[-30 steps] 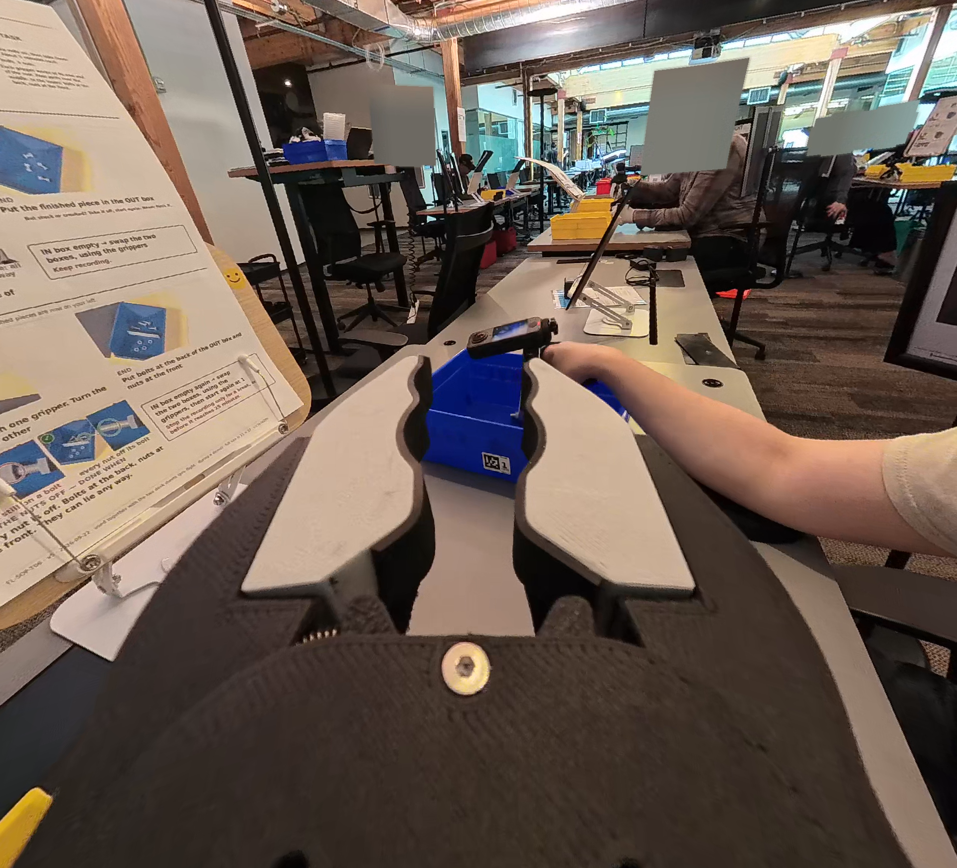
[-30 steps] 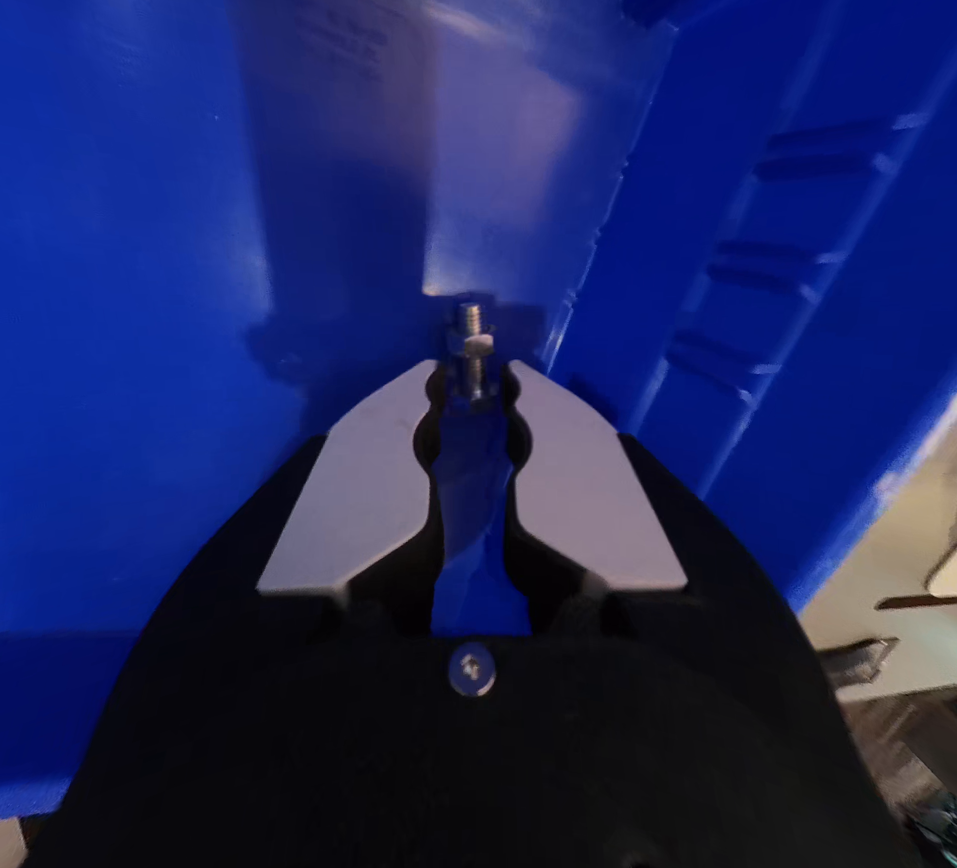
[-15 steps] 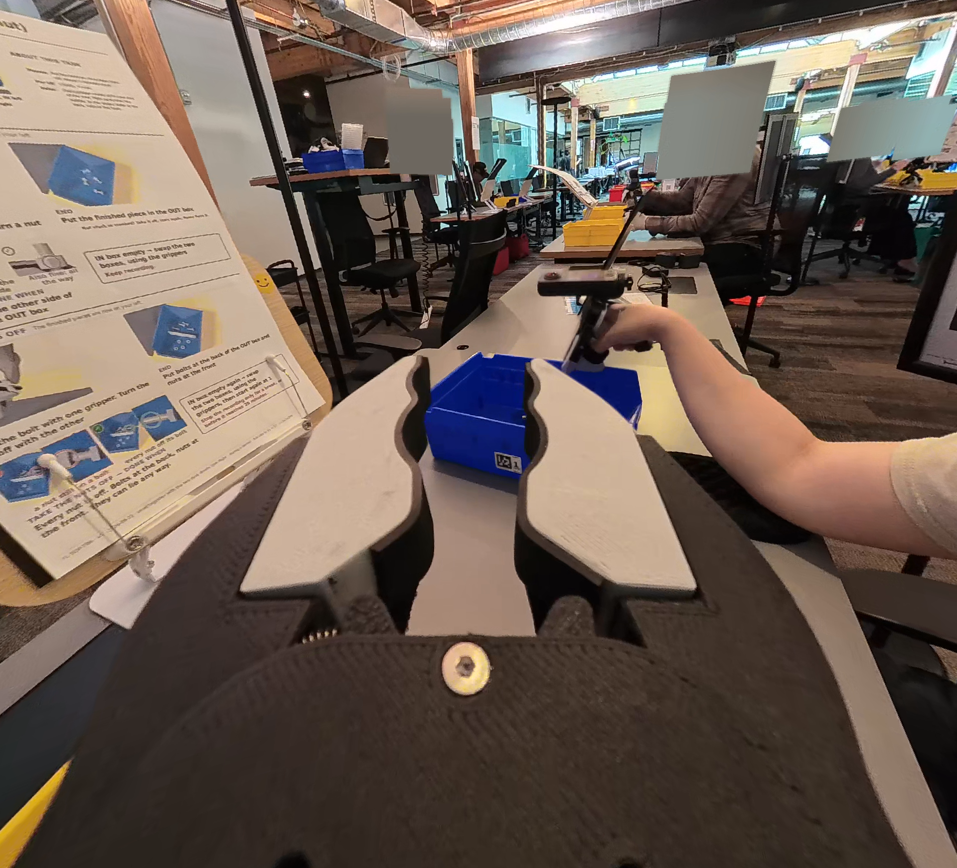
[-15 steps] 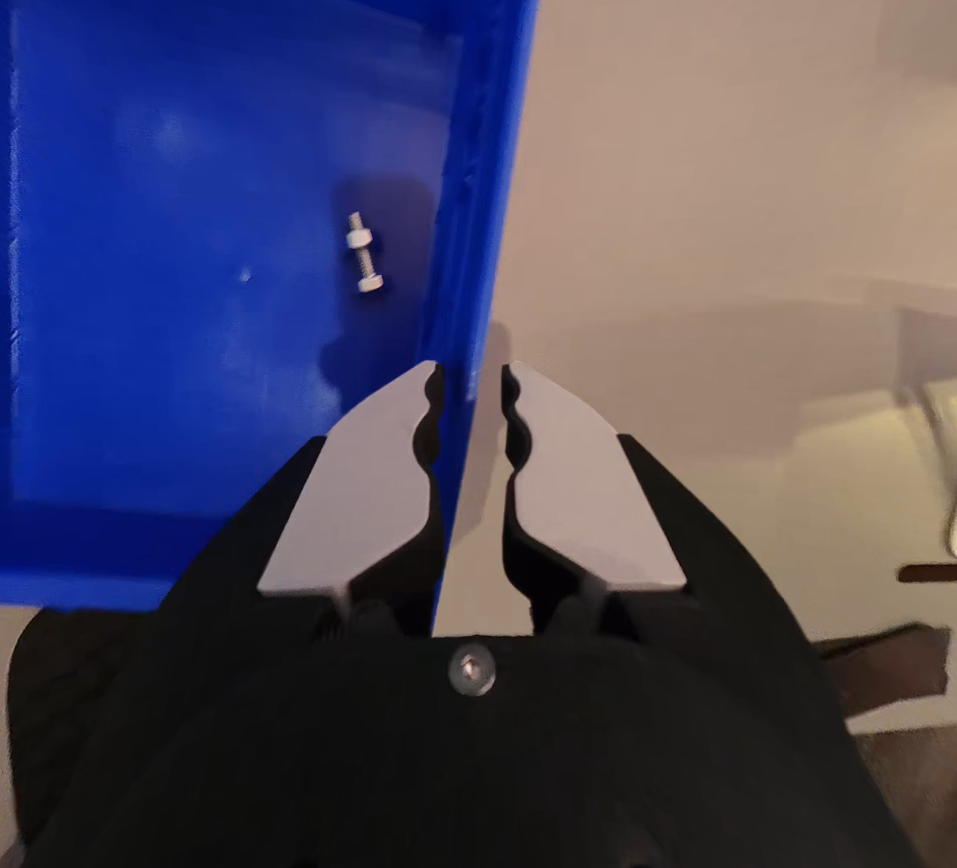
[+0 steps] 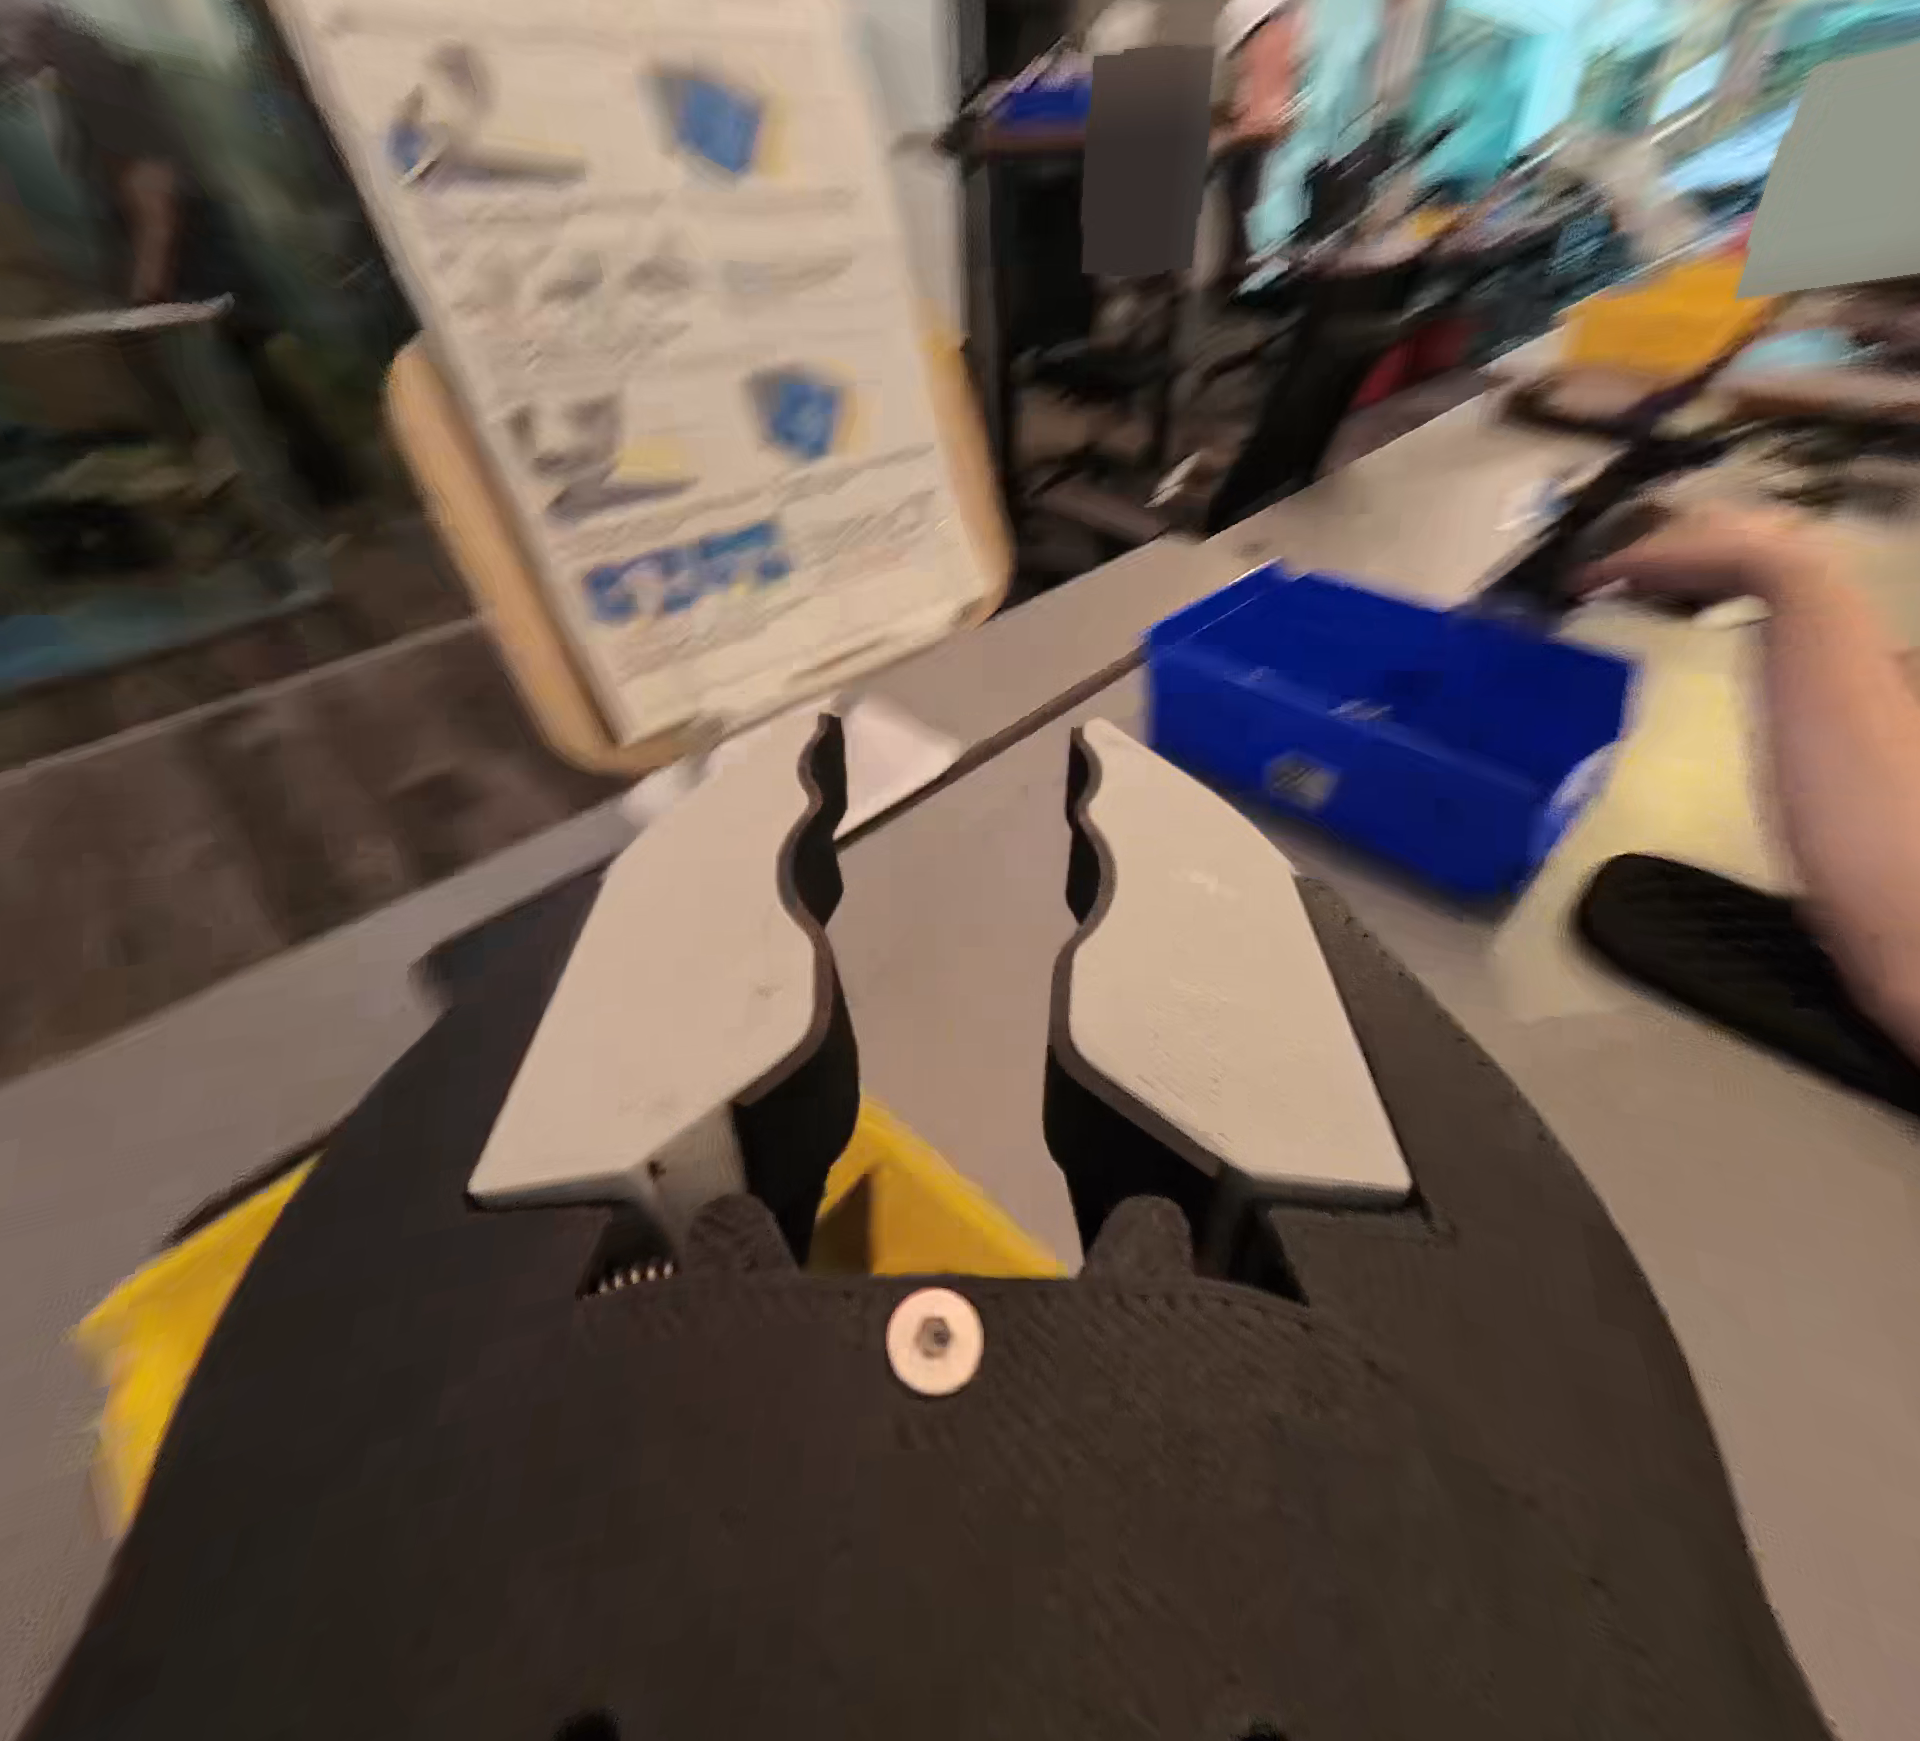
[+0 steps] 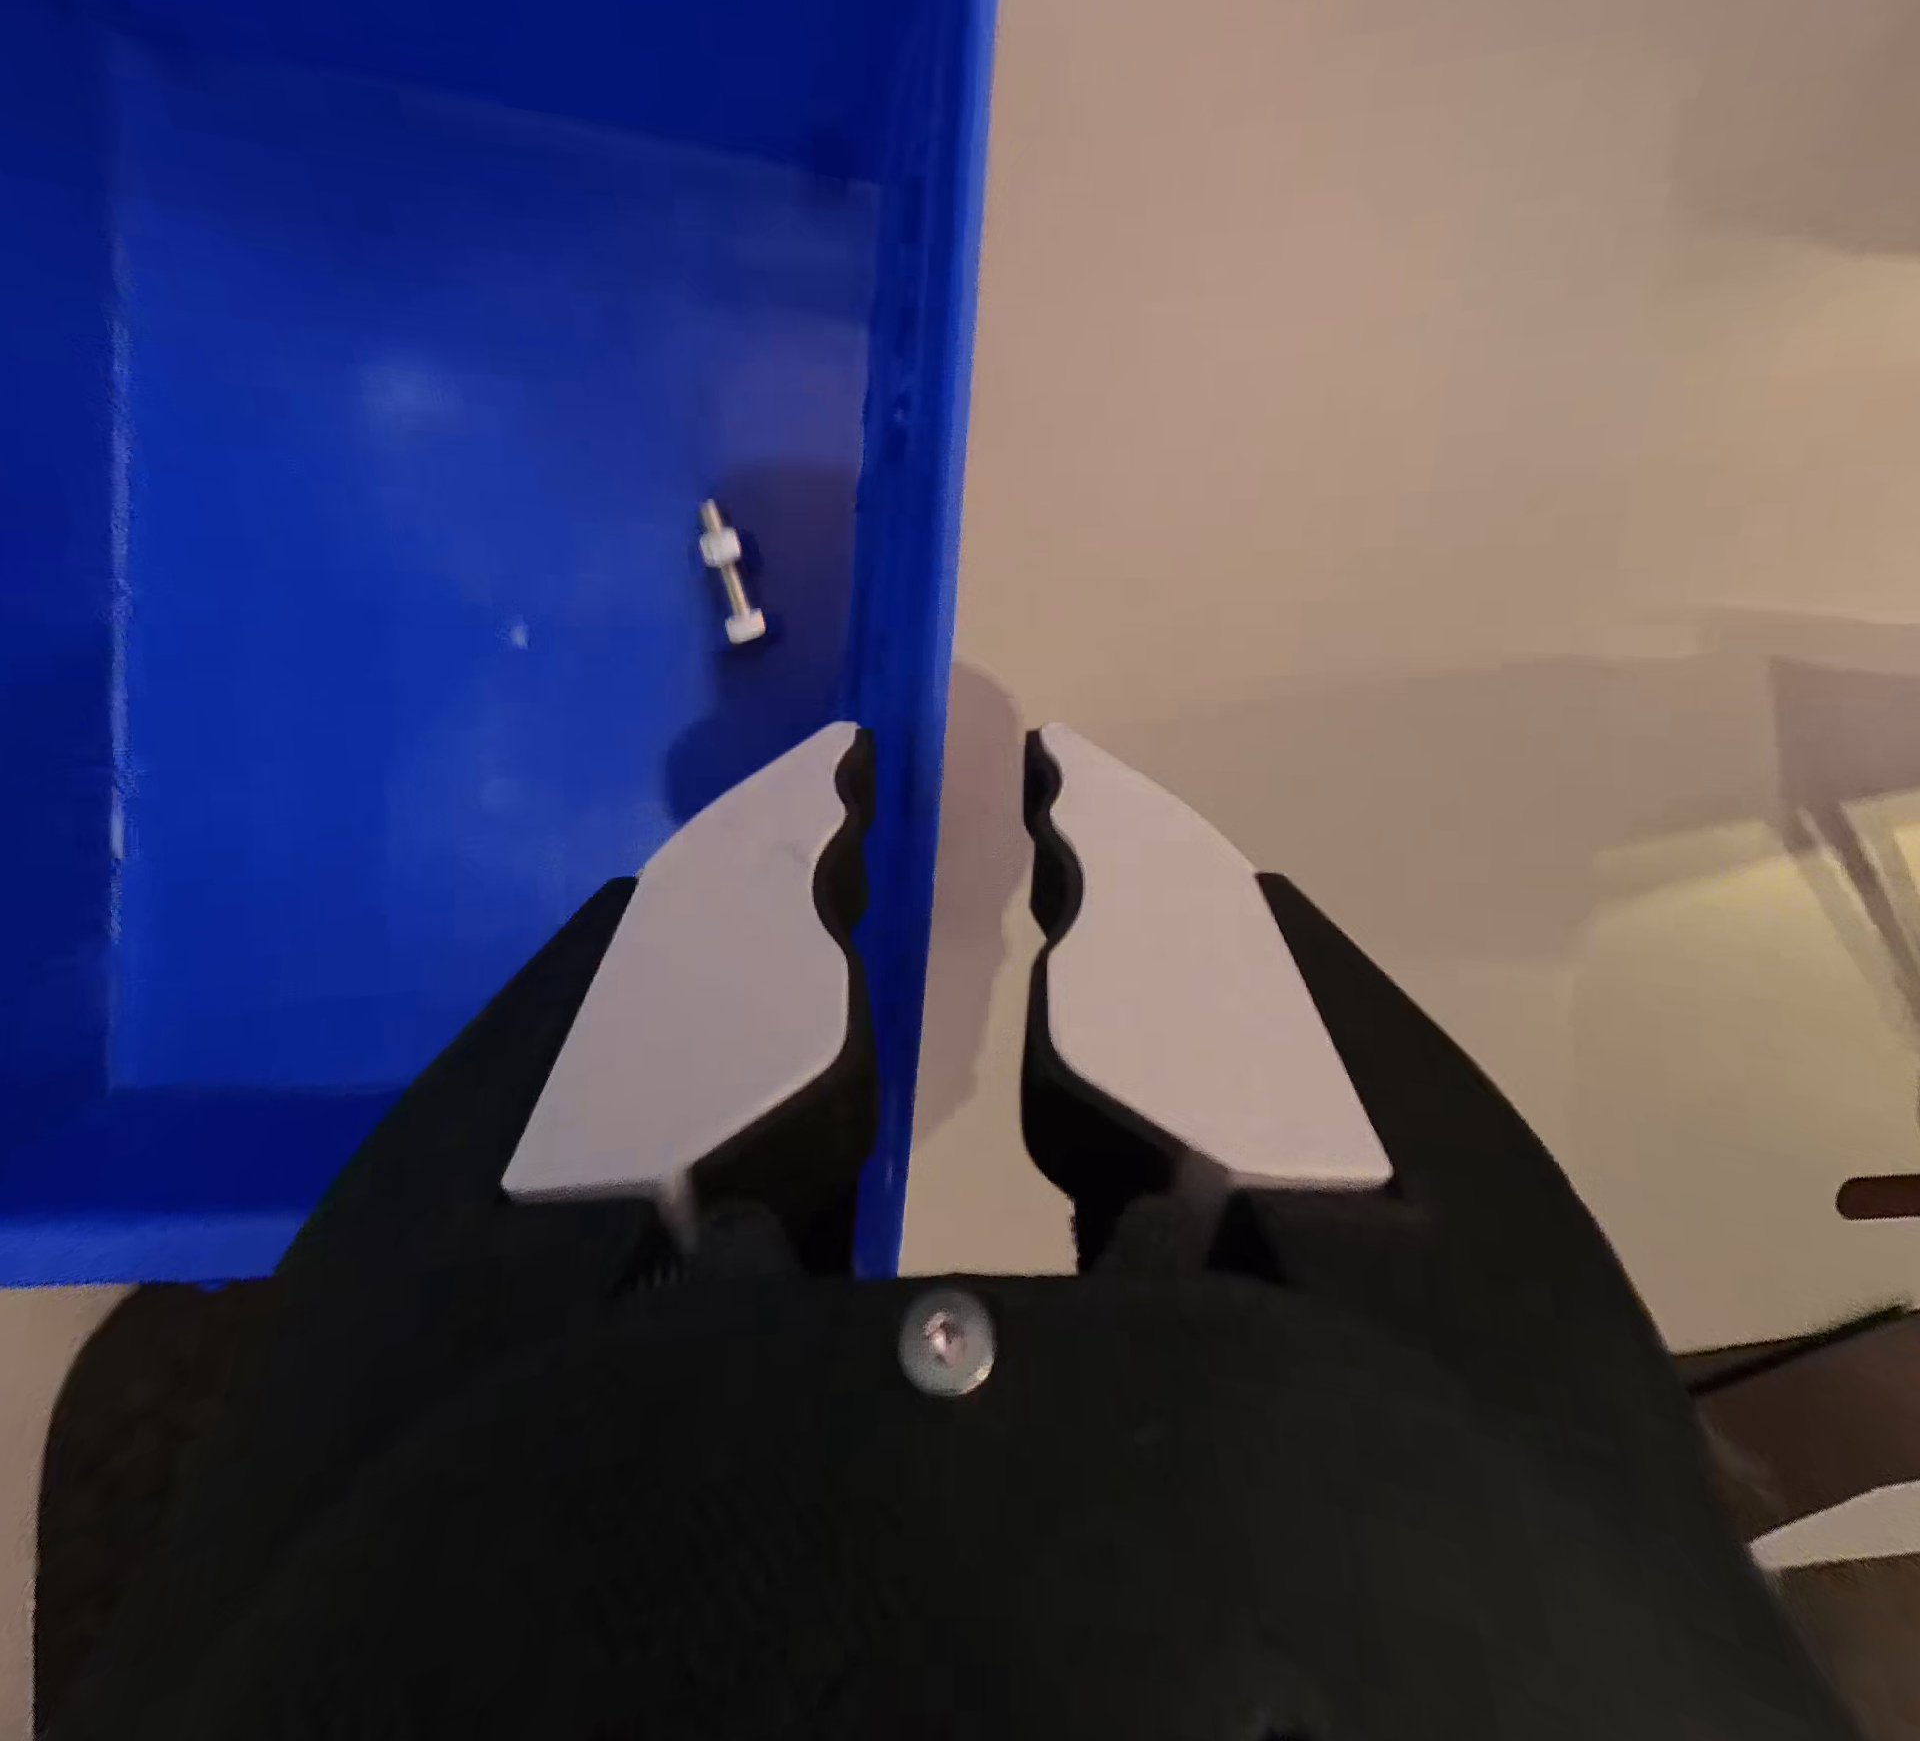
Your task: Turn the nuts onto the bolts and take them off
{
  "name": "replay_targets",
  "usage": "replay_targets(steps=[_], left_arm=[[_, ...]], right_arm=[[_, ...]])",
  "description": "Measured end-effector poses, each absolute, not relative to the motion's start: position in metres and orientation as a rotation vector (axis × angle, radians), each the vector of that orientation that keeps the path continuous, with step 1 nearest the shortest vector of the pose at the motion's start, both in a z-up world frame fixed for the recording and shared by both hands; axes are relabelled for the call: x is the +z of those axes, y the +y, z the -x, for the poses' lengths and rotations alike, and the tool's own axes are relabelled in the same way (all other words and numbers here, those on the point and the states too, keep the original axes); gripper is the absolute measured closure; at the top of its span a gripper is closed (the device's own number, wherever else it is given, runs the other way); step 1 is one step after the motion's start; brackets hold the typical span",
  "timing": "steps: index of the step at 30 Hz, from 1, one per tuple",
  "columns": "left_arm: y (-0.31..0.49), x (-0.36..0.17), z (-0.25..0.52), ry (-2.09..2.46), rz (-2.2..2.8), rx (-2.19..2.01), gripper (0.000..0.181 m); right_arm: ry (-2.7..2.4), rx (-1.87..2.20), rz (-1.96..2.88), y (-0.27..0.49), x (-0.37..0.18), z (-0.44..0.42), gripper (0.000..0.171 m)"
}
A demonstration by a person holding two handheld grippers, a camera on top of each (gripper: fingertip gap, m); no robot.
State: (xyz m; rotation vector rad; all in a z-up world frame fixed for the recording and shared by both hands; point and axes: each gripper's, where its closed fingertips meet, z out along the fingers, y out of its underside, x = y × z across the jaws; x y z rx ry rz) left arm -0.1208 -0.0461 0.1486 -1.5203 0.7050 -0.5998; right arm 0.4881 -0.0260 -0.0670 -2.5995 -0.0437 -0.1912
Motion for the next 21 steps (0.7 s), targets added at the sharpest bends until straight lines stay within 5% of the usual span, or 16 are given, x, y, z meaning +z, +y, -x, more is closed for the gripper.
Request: replay_targets(steps=[3,7,12,21], left_arm=[[-0.016,0.098,0.175,0.564,1.839,-0.3,0.141],[0.017,0.042,0.193,0.414,2.108,-0.394,0.146],[0.061,-0.026,0.204,0.326,2.333,-0.328,0.153],[0.101,-0.083,0.177,1.232,2.145,-0.074,0.154]], right_arm=[[-0.058,-0.201,2.386,-0.013,-0.02,-0.474,0.139],[-0.139,-0.153,2.165,0.0,0.029,-0.436,0.141],[-0.254,-0.177,2.121,0.012,0.036,-0.407,0.142],[-0.402,-0.187,2.172,0.025,0.014,-0.39,0.142]])
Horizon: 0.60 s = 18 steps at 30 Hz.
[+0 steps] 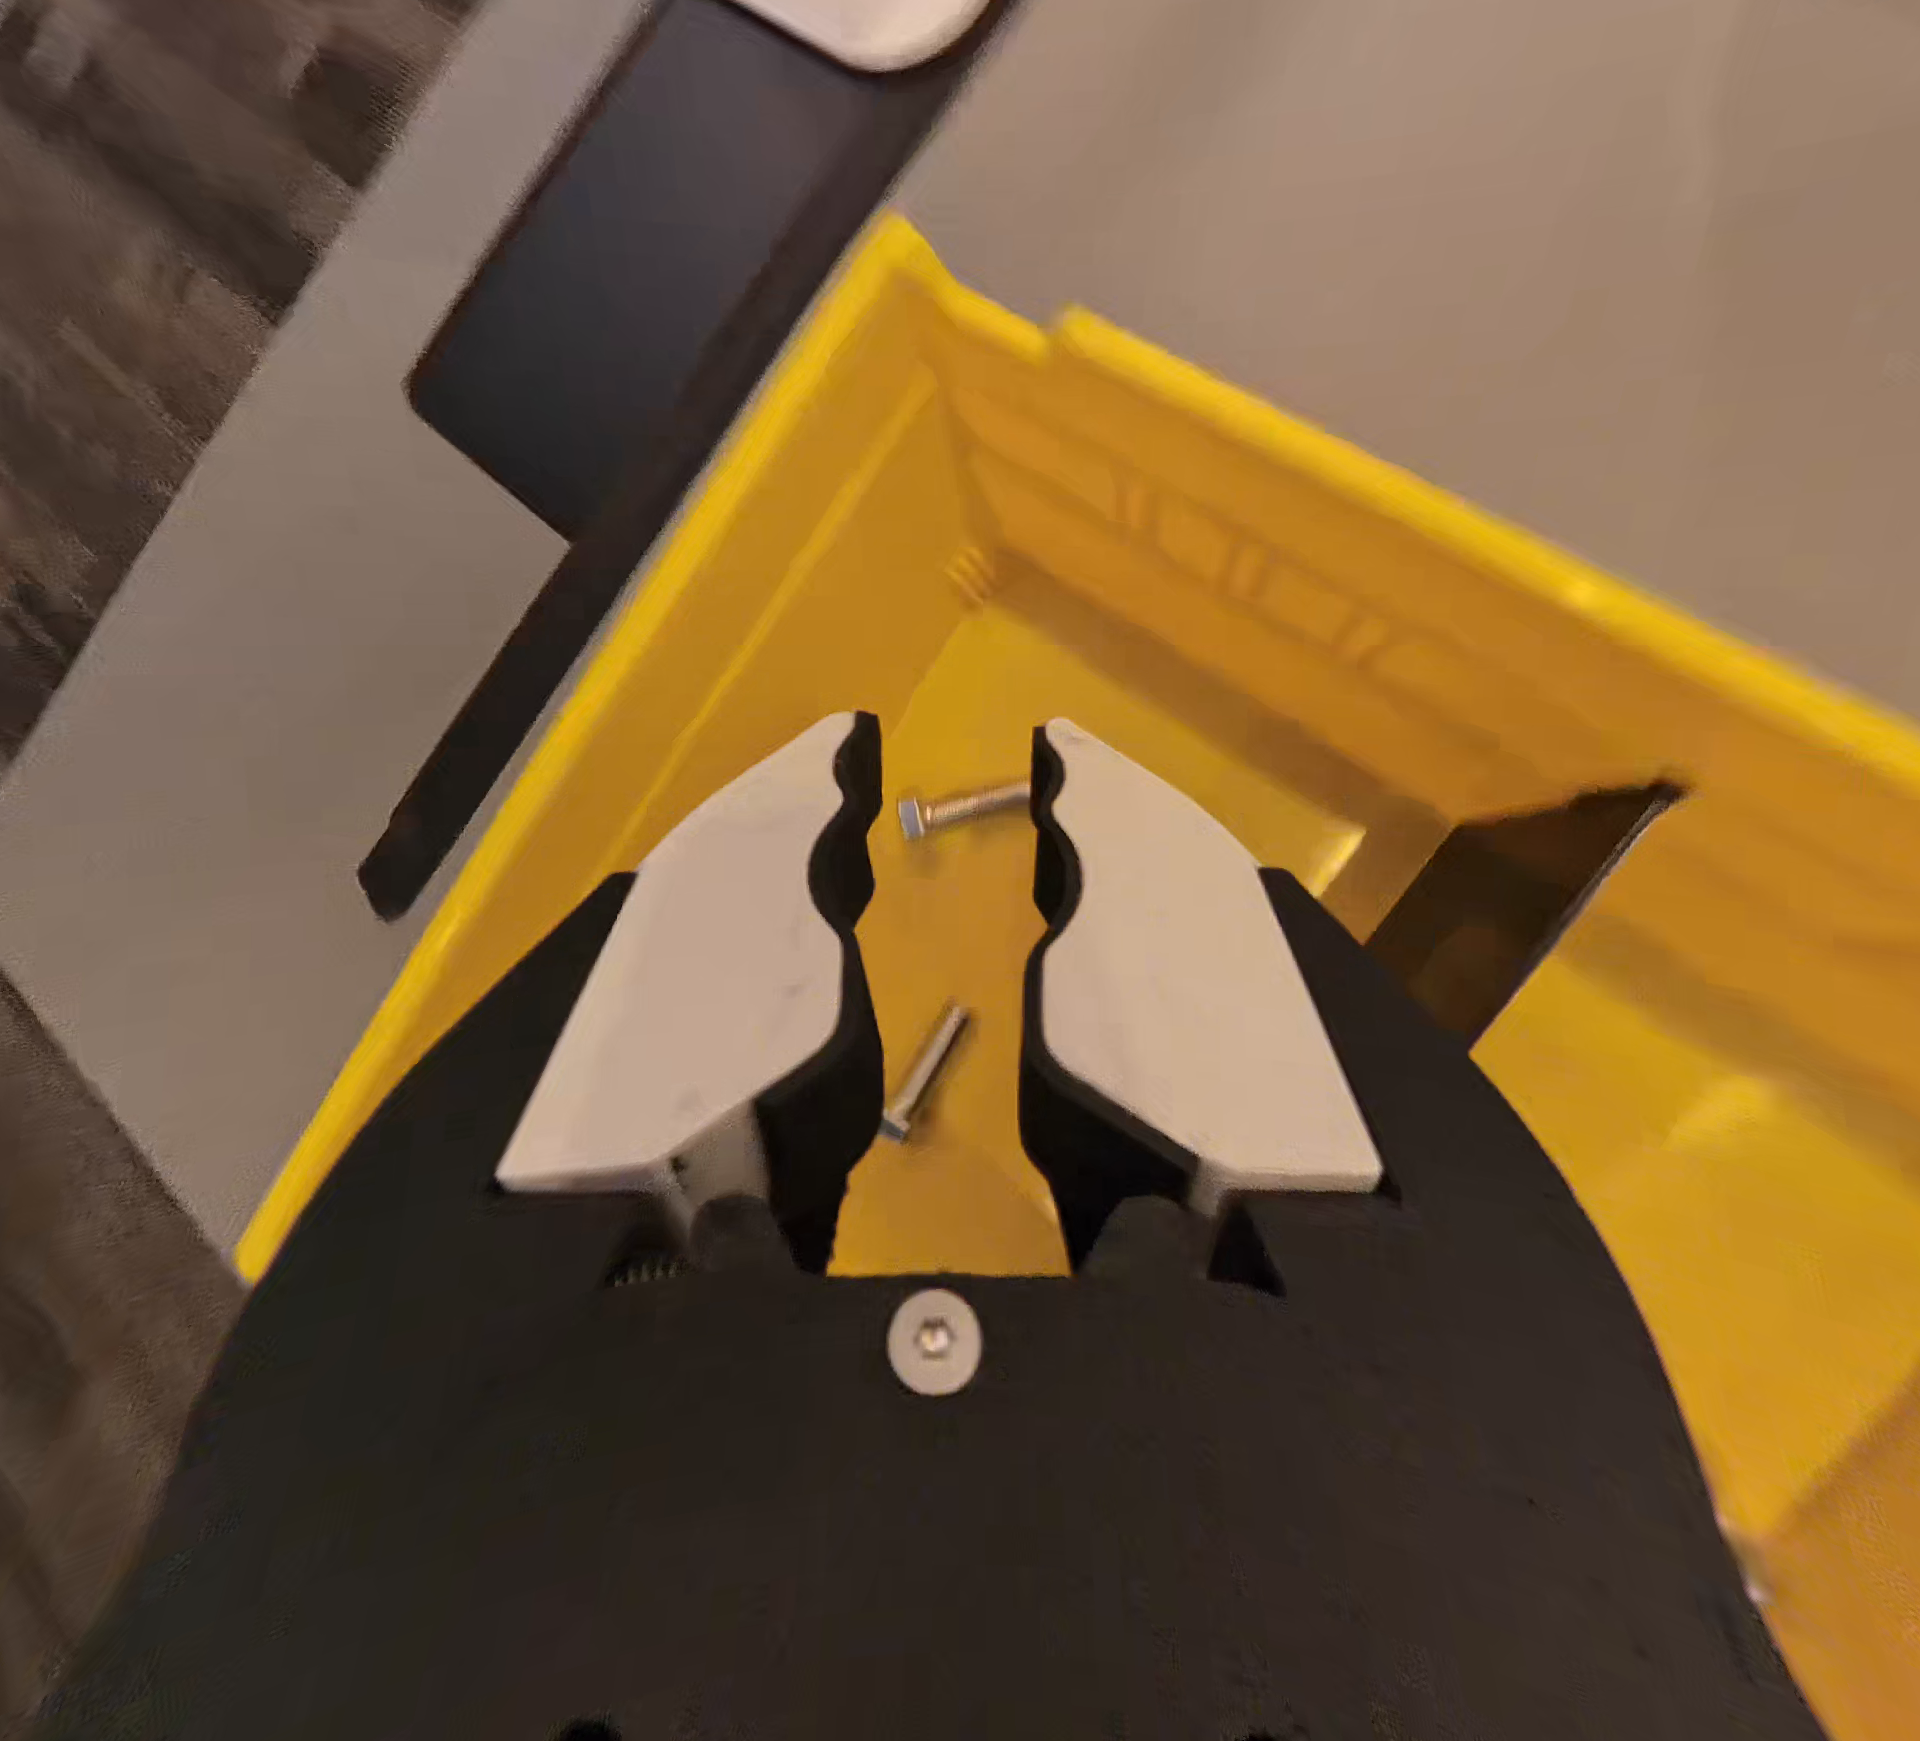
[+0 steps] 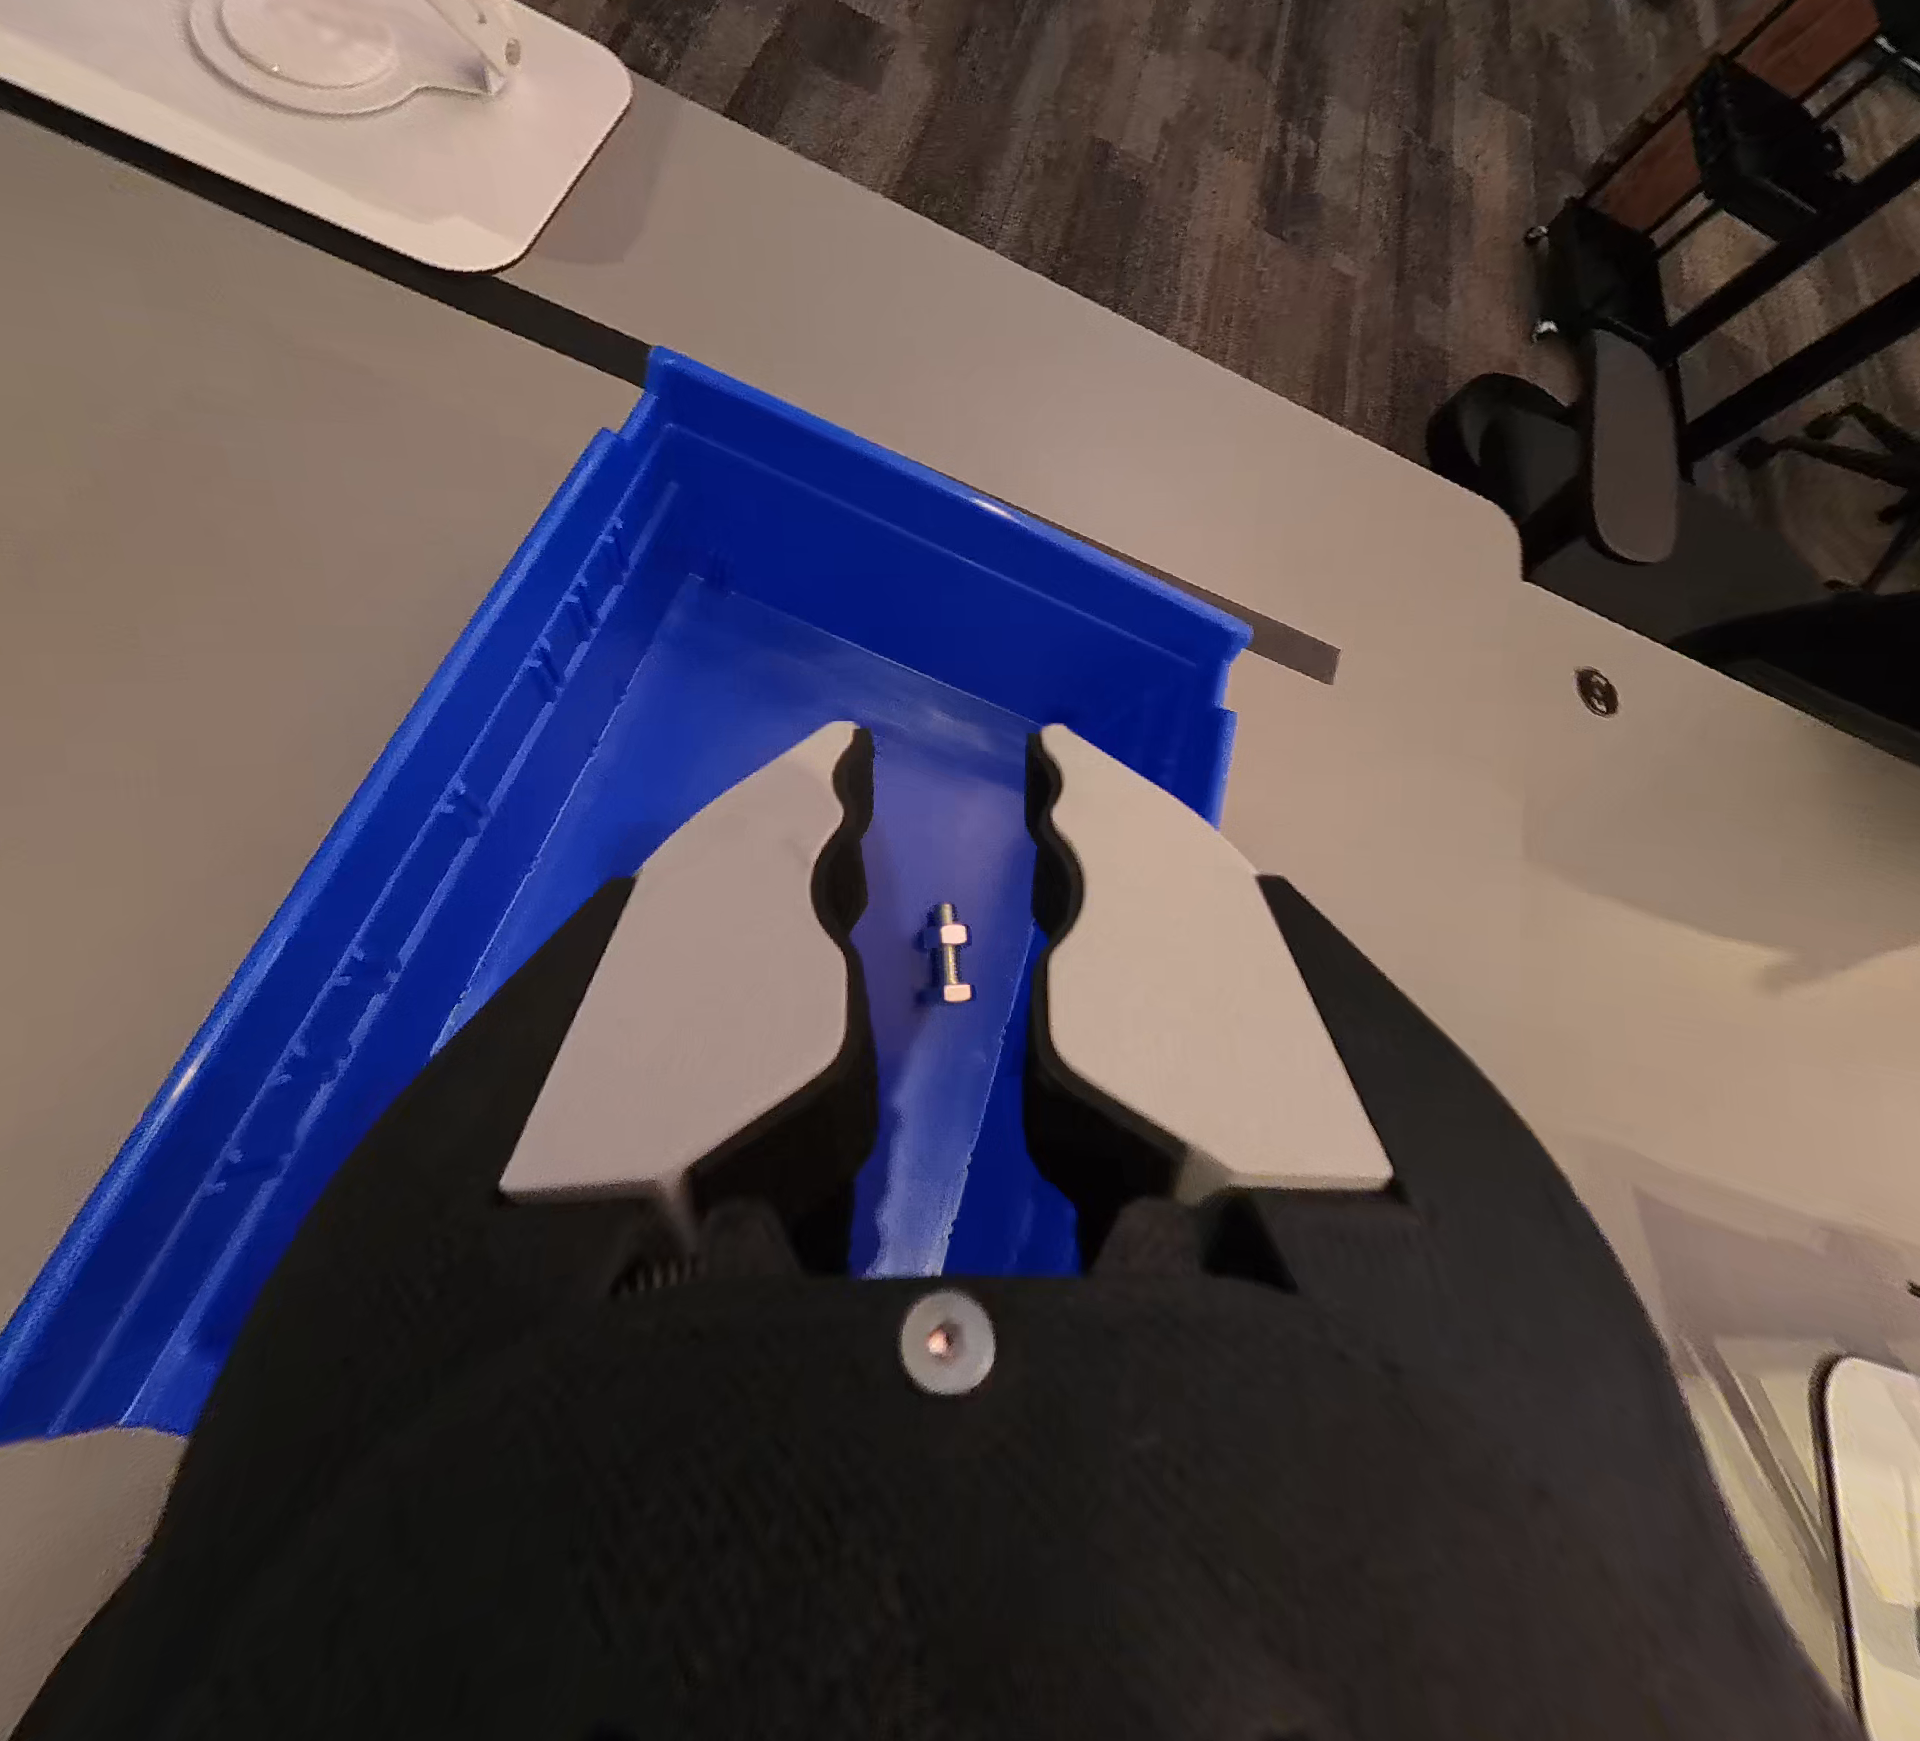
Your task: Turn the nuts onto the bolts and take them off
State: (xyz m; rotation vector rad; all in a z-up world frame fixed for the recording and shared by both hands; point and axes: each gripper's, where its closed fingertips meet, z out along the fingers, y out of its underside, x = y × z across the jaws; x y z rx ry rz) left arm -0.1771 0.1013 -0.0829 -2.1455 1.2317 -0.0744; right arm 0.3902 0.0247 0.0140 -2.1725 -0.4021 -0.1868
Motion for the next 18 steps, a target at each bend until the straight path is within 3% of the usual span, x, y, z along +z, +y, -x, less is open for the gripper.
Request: replay_targets(steps=[4,8,18], left_arm=[[0.099,-0.114,0.194,1.658,2.037,0.304,0.148],[0.096,-0.131,0.198,1.897,2.015,0.35,0.142],[0.111,-0.15,0.202,2.094,1.883,0.274,0.164]], right_arm=[[-0.441,-0.207,2.196,0.026,0.007,-0.39,0.142],[-0.479,-0.235,2.214,0.029,0.001,-0.387,0.142],[-0.527,-0.239,2.285,0.035,-0.02,-0.382,0.142]])
